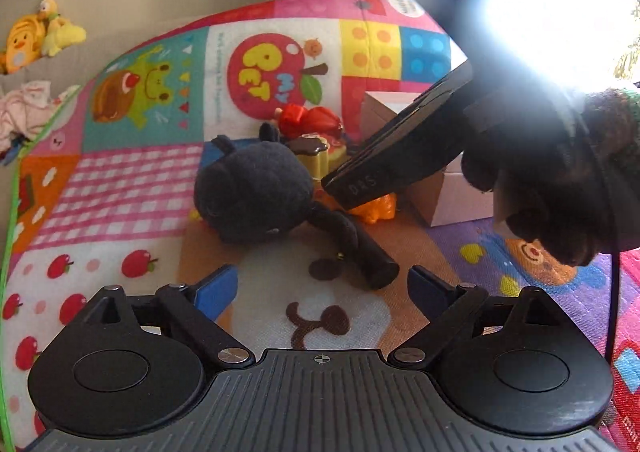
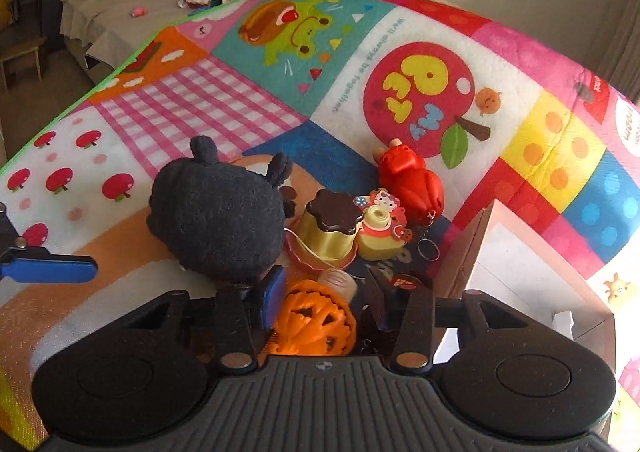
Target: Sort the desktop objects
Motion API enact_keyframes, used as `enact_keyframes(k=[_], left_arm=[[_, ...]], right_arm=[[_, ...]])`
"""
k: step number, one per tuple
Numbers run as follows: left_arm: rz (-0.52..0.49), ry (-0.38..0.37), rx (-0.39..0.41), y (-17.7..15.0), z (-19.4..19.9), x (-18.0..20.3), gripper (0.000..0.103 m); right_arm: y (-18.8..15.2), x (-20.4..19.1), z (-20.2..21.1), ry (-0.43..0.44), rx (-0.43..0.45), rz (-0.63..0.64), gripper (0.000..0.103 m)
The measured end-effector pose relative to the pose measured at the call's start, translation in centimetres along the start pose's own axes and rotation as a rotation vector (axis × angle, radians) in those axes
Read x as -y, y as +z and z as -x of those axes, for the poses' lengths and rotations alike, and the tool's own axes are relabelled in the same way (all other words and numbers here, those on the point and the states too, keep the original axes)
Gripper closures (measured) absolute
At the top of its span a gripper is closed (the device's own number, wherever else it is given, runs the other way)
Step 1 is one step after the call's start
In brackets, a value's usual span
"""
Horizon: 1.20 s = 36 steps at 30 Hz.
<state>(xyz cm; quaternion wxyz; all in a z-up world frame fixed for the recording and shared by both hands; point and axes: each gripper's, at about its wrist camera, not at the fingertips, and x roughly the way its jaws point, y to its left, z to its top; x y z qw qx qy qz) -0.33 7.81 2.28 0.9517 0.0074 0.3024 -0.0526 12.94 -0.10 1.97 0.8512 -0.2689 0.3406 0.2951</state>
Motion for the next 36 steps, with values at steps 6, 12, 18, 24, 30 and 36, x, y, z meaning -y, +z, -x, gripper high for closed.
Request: enact_keyframes(k=[6, 12, 18, 24, 30, 36], left_arm=[[0.01, -0.002, 0.005, -0.2, 0.8, -0.6, 0.007], [-0.006, -0.026, -0.008, -0.1, 0.9, 0.0, 0.007], [0.005, -0.067, -0.027, 0.5, -0.3, 1.7, 0.007], [0.008, -0.064, -0.066, 1.0, -2.8, 3.7, 0.015], [0.012, 0.003, -0.105, 1.7, -5.5, 4.4, 0.039], [-0.041, 0.02, -0.116, 2.1, -5.6, 5.1, 0.068]], right_arm=[[-2.5, -0.7, 2.9, 0.045, 0.014, 0.057, 0.071], [-7.7, -0.9, 7.2, 0.087, 0.021, 0.112, 0.073], [-11.7, 1.4, 9.6, 0.013, 0.039, 0.051, 0.072], [-14.9, 3.8, 11.6, 0.007, 0.088, -0.092, 0.037], [-16.2, 4.9, 9.7, 0.105, 0.084, -0.248, 0.04], [-17.1, 5.1, 10.0, 0.106, 0.087, -0.236, 0.049]])
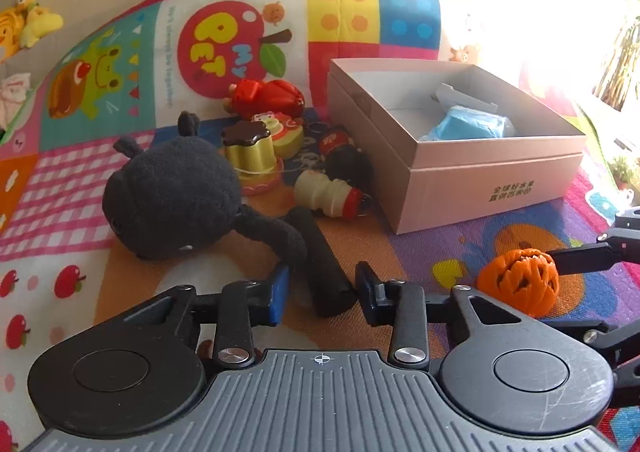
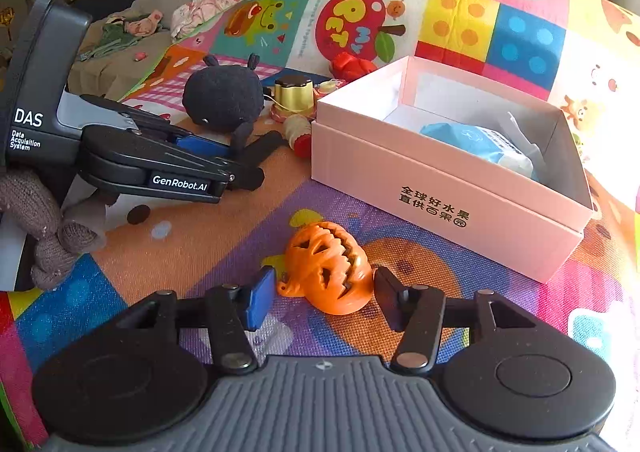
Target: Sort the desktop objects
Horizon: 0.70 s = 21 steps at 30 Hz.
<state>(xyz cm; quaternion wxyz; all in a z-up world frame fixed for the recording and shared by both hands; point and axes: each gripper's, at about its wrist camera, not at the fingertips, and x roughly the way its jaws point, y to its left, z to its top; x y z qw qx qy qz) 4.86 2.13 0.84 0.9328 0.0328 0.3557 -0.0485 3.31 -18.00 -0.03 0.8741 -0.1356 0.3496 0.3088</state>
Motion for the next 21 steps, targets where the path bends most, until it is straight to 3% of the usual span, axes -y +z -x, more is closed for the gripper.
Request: enact_keyframes(k=[1, 5, 9, 13, 18, 21], left_arm=[[-0.009, -0.002, -0.002, -0.1, 0.2, 0.2, 0.073], [-0.071, -0.046, -0.001, -0.9, 1.5, 1.8, 0.074], [-0.153, -0.167, -0.014, -2.1, 3.2, 4.9, 0.073], [-0.159, -0.258, -0.032, -2.5, 3.4, 6.8, 0.058], [-0.131, -0.412, -0.042, -2.5, 3.6, 8.0, 0.042], [-0.155, -0.36, -0.002, -2.4, 3.8, 8.4, 0.03]], right_arm=[[-0.4, 0.3, 0.3, -0.026, 0.003, 0.001, 0.049], [-1.4, 2.6, 1.1, -0.11, 0.004, -0.045, 0.049], [-2.2, 4.8, 1.7, -0.189, 0.012, -0.084, 0.049], [-2.6, 6.0, 1.8, -0.238, 0.019, -0.113, 0.047], [-3.1, 6.7, 1.7, -0.278, 0.037, -0.156, 0.03], [-3.3, 7.0, 1.7, -0.285, 0.04, -0.185, 0.024]])
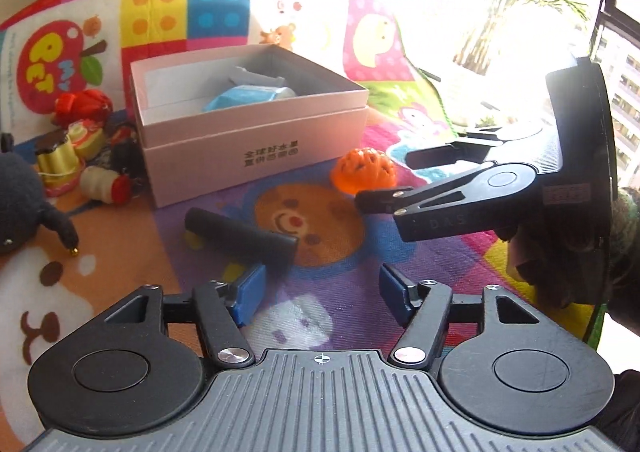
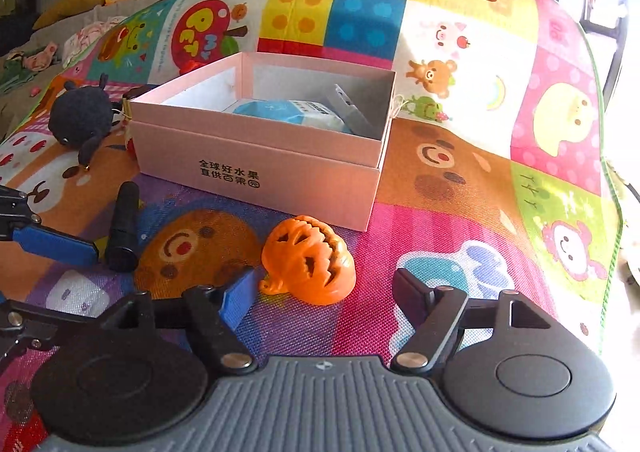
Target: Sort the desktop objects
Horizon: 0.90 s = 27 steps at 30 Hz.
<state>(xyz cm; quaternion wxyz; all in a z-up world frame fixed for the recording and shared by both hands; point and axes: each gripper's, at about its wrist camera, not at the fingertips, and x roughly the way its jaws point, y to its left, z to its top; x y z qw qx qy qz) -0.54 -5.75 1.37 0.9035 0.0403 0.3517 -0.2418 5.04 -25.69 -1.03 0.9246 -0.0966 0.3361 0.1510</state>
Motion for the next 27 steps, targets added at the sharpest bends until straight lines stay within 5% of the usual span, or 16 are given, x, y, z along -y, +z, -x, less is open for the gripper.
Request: enact_keyframes(k=[3, 8, 21, 27], left_arm=[[-0.059, 0.104, 0.038, 0.1, 0.0, -0.1, 0.018], [-0.126, 0.14, 0.039, 1.0, -1.6, -1.3, 0.01], [-0.102, 0.145, 0.011, 3.7, -7.1, -1.0, 0.011], [-0.049, 0.154, 0.019, 3.8, -7.2, -1.3, 0.022]], right_arm=[[-0.1, 0.2, 0.0, 0.003, -0.004, -0.015, 0.021], [-0.3, 0.0, 0.3, 0.036, -0.02, -0.026, 0.013], [-2.8, -1.0, 3.2, 0.1, -0.049, 0.021, 0.0], [-2.6, -0.7, 2.9, 0.118, -0.061, -0.011, 0.0]])
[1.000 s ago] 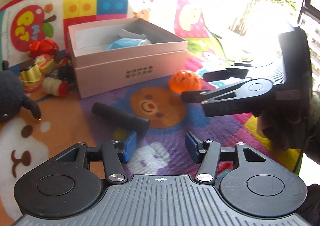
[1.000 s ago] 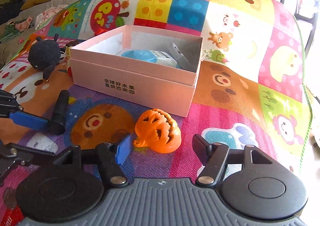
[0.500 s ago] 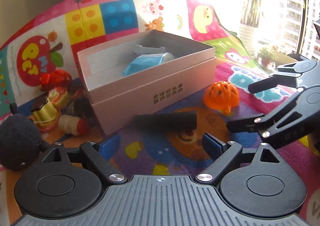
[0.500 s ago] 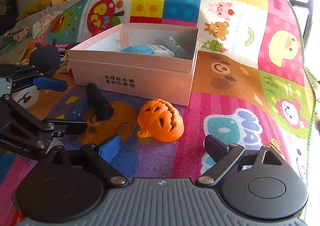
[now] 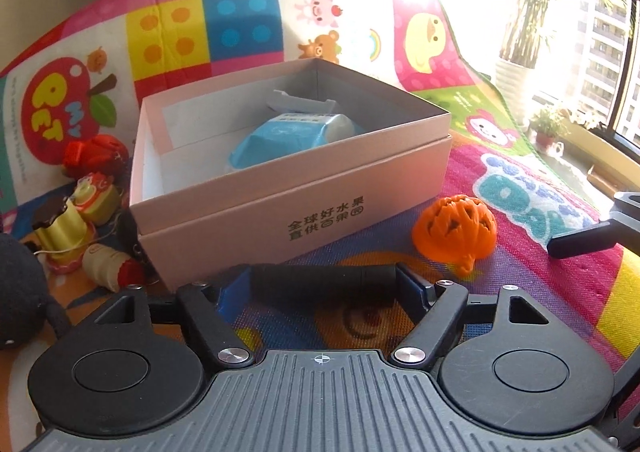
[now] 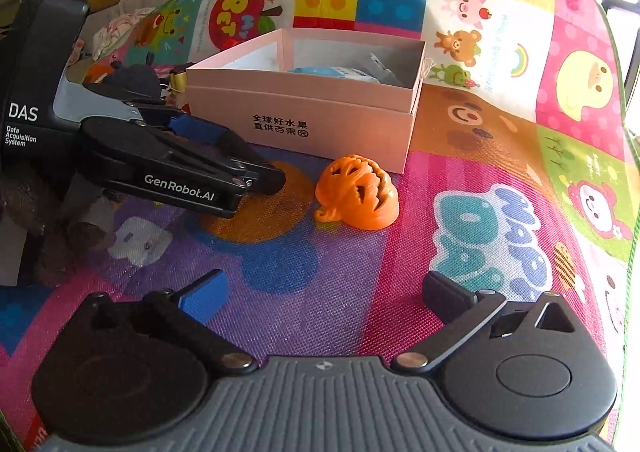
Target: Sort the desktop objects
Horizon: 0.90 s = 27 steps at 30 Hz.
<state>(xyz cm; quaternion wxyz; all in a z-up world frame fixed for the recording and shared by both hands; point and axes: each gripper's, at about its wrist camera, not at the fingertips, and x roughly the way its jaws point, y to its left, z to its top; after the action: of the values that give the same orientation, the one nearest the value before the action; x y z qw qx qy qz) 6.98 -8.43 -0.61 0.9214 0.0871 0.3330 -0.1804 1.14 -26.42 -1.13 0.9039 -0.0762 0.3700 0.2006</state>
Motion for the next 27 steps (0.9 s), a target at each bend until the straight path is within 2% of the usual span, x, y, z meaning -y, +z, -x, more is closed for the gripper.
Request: enact_keyframes(k=[5, 9, 11, 14, 19, 25, 26, 27], left_arm=[[0.05, 0.08, 0.019, -0.8, 1.8, -0.7, 0.022], [0.078, 0.189, 0.038, -1.8, 3.5, -1.6, 0.022], [0.114, 0.179, 0.019, -2.0, 3.4, -2.3, 0.022], [0.143, 0.163, 0.006, -2.2, 3.1, -2.7, 0.022], [0.168, 0.113, 0.021, -2.4, 3.6, -3.1, 0.013], [0.194, 0.07, 0.021, -2.7, 4.0, -3.5, 0.009], [0.198, 0.071, 0.021, -2.8, 4.0, -3.7, 0.009], [0.198, 0.074, 0.022, -2.8, 4.1, -3.7, 0.009]], right_arm=[[0.1, 0.0, -0.1, -0.009, -0.012, -0.034, 0.0], [0.3, -0.5, -0.3, -0.025, -0.015, -0.036, 0.0], [0.7, -0.6, -0.5, -0.013, -0.023, -0.024, 0.0], [1.6, 0.0, -0.6, -0.002, -0.008, -0.071, 0.0], [3.2, 0.1, -1.7, -0.046, 0.026, -0.074, 0.001], [4.4, -0.3, -4.0, -0.073, 0.021, -0.021, 0.02], [4.5, -0.3, -4.0, -0.07, 0.026, -0.021, 0.024], [4.6, -0.4, -4.0, -0.065, 0.025, -0.02, 0.034]])
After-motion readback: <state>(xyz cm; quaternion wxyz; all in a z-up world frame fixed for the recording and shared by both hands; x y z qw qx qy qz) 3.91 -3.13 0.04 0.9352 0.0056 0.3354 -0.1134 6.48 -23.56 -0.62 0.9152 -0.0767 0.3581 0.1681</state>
